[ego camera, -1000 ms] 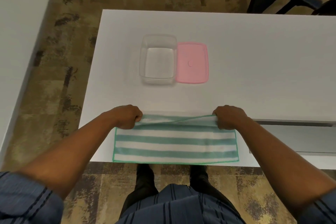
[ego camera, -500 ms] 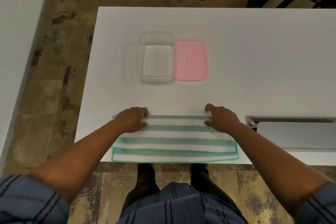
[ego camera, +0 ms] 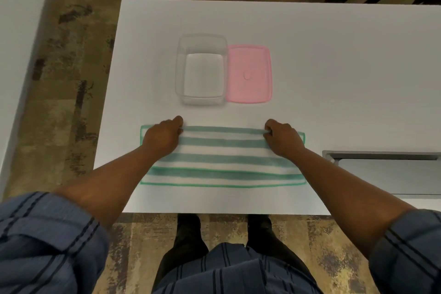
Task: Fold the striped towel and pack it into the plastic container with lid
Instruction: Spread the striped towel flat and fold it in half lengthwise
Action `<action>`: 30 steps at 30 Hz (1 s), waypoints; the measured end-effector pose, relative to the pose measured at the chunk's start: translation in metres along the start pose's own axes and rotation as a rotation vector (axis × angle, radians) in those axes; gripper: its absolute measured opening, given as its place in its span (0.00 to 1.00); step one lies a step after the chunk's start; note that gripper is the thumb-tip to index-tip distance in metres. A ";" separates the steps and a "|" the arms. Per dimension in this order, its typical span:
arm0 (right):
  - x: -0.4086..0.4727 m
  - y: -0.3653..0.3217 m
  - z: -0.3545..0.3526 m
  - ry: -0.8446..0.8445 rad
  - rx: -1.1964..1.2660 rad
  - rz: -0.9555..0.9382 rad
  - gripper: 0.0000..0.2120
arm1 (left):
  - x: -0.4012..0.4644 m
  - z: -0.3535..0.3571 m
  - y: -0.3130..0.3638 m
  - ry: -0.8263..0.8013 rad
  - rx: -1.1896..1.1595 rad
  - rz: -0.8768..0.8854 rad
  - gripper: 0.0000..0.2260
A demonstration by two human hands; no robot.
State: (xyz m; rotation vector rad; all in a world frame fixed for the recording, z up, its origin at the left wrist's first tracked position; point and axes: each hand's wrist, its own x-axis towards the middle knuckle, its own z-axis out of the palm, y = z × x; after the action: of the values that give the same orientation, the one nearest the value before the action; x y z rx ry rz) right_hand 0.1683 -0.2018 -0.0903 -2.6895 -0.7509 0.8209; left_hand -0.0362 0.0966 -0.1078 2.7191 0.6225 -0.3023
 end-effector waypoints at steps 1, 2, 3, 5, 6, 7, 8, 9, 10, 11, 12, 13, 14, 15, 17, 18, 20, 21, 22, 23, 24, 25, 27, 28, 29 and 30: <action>0.005 -0.001 -0.003 0.013 0.014 -0.005 0.05 | 0.005 -0.003 -0.001 0.002 -0.015 0.007 0.07; 0.009 -0.002 -0.004 0.024 0.031 -0.012 0.05 | 0.008 -0.005 0.000 -0.006 -0.036 0.011 0.08; 0.010 -0.003 -0.006 0.030 0.045 -0.027 0.08 | 0.010 -0.007 0.001 -0.017 -0.062 0.012 0.11; 0.006 -0.005 -0.007 0.019 0.063 -0.055 0.13 | 0.007 -0.012 0.003 -0.042 -0.116 0.004 0.15; 0.001 -0.004 -0.007 -0.001 0.066 -0.060 0.13 | 0.004 -0.015 0.004 -0.062 -0.131 0.011 0.16; -0.005 -0.004 -0.008 -0.031 0.053 -0.066 0.13 | -0.002 -0.019 0.003 -0.095 -0.130 0.028 0.16; -0.011 0.000 -0.008 -0.067 0.020 -0.080 0.12 | -0.007 -0.021 0.002 -0.136 -0.113 0.055 0.16; -0.018 0.003 -0.007 -0.104 -0.027 -0.101 0.12 | -0.014 -0.022 -0.001 -0.180 -0.080 0.084 0.15; -0.023 0.008 -0.006 -0.144 -0.077 -0.119 0.13 | -0.020 -0.023 -0.004 -0.226 -0.031 0.105 0.14; -0.029 0.012 -0.006 -0.188 -0.132 -0.134 0.13 | -0.027 -0.024 -0.008 -0.271 0.024 0.120 0.13; -0.033 0.016 -0.004 -0.234 -0.194 -0.141 0.14 | -0.033 -0.022 -0.012 -0.314 0.072 0.130 0.12; -0.037 0.020 -0.002 -0.272 -0.256 -0.144 0.15 | -0.038 -0.021 -0.016 -0.352 0.110 0.138 0.12; -0.040 0.023 0.001 -0.291 -0.308 -0.145 0.15 | -0.041 -0.019 -0.019 -0.388 0.140 0.140 0.11; -0.043 0.026 0.003 -0.291 -0.352 -0.145 0.15 | -0.044 -0.017 -0.022 -0.416 0.166 0.137 0.11; -0.048 0.032 0.007 -0.265 -0.419 -0.150 0.14 | -0.049 -0.014 -0.024 -0.436 0.200 0.128 0.10; -0.050 0.034 0.009 -0.252 -0.436 -0.154 0.13 | -0.051 -0.013 -0.025 -0.432 0.207 0.120 0.10; -0.052 0.037 0.011 -0.220 -0.430 -0.155 0.11 | -0.054 -0.009 -0.027 -0.417 0.209 0.102 0.10; -0.053 0.038 0.012 -0.201 -0.421 -0.157 0.10 | -0.055 -0.008 -0.028 -0.412 0.207 0.094 0.09; -0.053 0.039 0.013 -0.185 -0.413 -0.162 0.10 | -0.056 -0.007 -0.027 -0.410 0.201 0.086 0.09; -0.053 0.039 0.012 -0.172 -0.408 -0.167 0.09 | -0.056 -0.008 -0.027 -0.412 0.191 0.076 0.08; -0.053 0.039 0.011 -0.160 -0.402 -0.172 0.08 | -0.056 -0.011 -0.025 -0.413 0.176 0.066 0.08; -0.053 0.039 0.008 -0.145 -0.393 -0.175 0.07 | -0.056 -0.015 -0.023 -0.411 0.158 0.059 0.08; -0.053 0.039 0.002 -0.106 -0.371 -0.179 0.06 | -0.056 -0.023 -0.019 -0.388 0.127 0.064 0.09; -0.052 0.040 -0.002 -0.096 -0.359 -0.177 0.06 | -0.056 -0.028 -0.017 -0.377 0.116 0.069 0.09; -0.053 0.041 -0.007 -0.101 -0.352 -0.174 0.07 | -0.056 -0.032 -0.016 -0.375 0.110 0.070 0.09; -0.052 0.042 -0.011 -0.129 -0.351 -0.167 0.08 | -0.056 -0.035 -0.015 -0.388 0.108 0.063 0.09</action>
State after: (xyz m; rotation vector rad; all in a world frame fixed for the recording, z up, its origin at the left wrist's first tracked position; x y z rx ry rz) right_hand 0.1545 -0.2658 -0.0722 -2.8366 -1.2360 0.8993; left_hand -0.0877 0.1008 -0.0642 2.6631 0.4189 -0.8434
